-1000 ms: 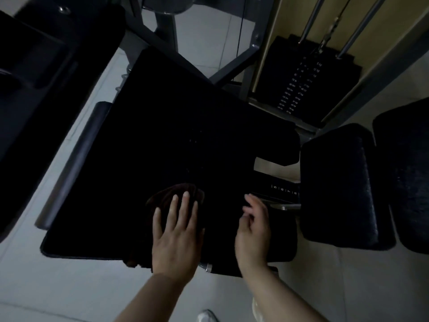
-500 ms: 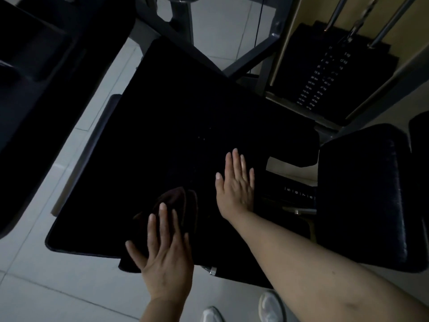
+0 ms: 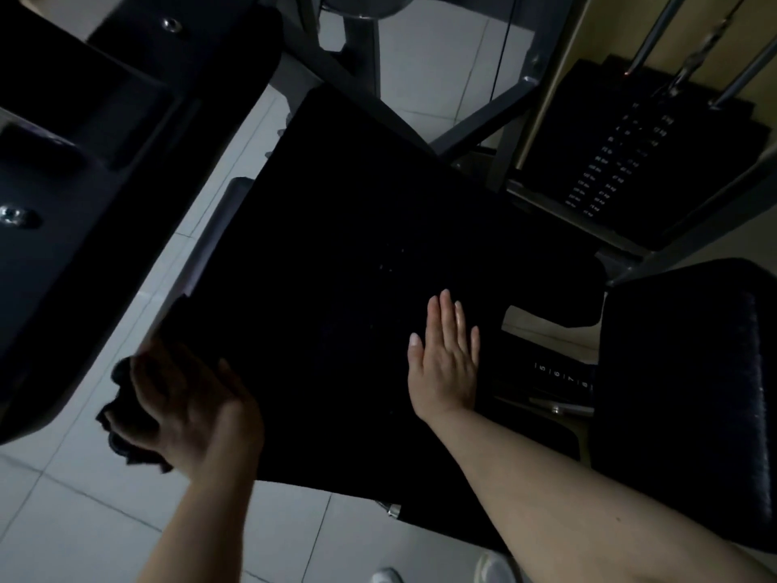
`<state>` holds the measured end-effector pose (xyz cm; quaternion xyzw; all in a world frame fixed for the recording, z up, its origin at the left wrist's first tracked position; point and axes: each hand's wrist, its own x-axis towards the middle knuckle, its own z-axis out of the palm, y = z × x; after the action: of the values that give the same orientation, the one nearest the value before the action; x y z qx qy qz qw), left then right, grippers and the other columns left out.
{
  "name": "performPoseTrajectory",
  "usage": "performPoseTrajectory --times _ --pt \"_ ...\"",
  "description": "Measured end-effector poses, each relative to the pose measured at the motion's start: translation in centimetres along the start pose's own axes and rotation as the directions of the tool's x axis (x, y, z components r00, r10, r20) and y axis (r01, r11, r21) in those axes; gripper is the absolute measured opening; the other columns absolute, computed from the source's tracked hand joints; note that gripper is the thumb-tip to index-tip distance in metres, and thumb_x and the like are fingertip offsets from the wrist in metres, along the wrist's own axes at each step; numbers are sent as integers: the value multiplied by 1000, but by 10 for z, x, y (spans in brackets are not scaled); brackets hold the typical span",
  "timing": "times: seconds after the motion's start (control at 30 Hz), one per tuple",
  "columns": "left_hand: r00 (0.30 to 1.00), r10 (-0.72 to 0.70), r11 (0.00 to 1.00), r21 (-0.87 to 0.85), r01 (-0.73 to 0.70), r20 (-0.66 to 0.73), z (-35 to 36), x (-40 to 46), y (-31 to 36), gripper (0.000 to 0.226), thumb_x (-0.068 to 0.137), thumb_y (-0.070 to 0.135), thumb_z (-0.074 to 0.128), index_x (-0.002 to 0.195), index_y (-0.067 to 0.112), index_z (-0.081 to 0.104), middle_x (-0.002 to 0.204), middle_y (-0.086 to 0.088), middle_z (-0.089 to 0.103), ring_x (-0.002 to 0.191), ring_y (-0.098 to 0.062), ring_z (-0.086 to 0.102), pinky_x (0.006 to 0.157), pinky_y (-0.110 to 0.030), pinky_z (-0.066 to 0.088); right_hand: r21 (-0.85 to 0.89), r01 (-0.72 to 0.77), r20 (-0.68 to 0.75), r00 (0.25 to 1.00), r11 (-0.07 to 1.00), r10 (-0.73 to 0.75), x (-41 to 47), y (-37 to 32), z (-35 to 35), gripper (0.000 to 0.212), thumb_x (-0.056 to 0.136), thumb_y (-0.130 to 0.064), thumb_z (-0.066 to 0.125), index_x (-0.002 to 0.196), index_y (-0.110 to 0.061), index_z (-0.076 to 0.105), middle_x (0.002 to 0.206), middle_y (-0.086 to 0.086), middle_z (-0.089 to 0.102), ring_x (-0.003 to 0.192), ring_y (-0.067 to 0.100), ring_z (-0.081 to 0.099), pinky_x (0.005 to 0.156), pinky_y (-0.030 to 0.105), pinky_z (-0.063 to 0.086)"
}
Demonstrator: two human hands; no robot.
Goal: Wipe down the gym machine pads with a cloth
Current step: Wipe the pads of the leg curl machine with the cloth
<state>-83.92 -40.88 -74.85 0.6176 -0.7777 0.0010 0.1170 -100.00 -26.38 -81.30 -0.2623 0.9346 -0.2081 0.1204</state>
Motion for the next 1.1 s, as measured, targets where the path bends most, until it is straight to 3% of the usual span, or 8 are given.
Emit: performPoseTrajectory --times 0.13,0.23,0.37,0.53,0.67,0.77,0.93,1.1 --pt "996 -67 997 18 68 -57 -3 14 -5 50 94 24 46 139 5 34 148 -15 32 136 -34 22 107 -63 17 -3 -3 -25 1000 1000 3 0 0 2 64 91 -48 -1 149 -22 -3 157 -8 -12 145 9 -11 117 36 -8" --pt "992 -125 992 3 125 -2 4 -13 -5 53 96 29 33 144 8 31 155 -12 22 135 -33 19 108 -61 13 -26 2 -38 999 1000 -3 0 -1 3 64 93 -48 2 151 -20 2 159 -5 -7 145 11 -8 117 37 -6" --pt "973 -185 983 29 183 138 9 -60 15 55 92 28 36 143 7 38 157 -6 19 135 -30 17 108 -61 11 -36 6 -41 999 999 -7 0 0 4 64 94 -47 4 152 -18 4 159 -3 -6 146 13 -7 117 39 -4" --pt "992 97 995 21 -99 78 13 -107 -13 59 91 44 36 138 8 43 153 -17 26 128 -39 30 109 -60 15 -40 2 -71 997 999 -5 0 1 7 61 97 -45 11 152 -17 10 160 -2 2 146 14 0 118 40 1" --pt "999 9 997 79 -13 47 9 -72 -44 78 88 57 30 139 0 41 152 -24 18 136 -46 15 111 -59 12 -49 -2 -82 997 999 -2 0 2 9 60 97 -43 14 151 -16 15 160 0 8 146 17 7 116 41 4" --pt "995 -36 993 115 25 95 1 -46 -32 70 88 49 26 140 7 43 154 -18 18 139 -38 14 111 -57 8 -45 6 -85 996 999 -10 0 2 9 60 97 -42 15 151 -16 16 160 0 8 146 17 7 116 41 5" --pt "990 -14 974 227 -18 140 -2 4 4 59 98 37 22 152 16 9 159 -6 12 143 -28 13 117 -48 4 -39 15 -101 995 999 -19 0 3 10 60 98 -41 17 150 -14 20 159 1 12 146 17 10 116 41 6" --pt "993 23 980 196 -45 113 7 40 37 55 97 30 29 148 11 27 153 -14 27 132 -36 29 111 -52 15 -41 3 -102 995 999 -8 0 2 9 59 97 -40 20 150 -13 24 159 3 16 145 19 16 115 43 11"
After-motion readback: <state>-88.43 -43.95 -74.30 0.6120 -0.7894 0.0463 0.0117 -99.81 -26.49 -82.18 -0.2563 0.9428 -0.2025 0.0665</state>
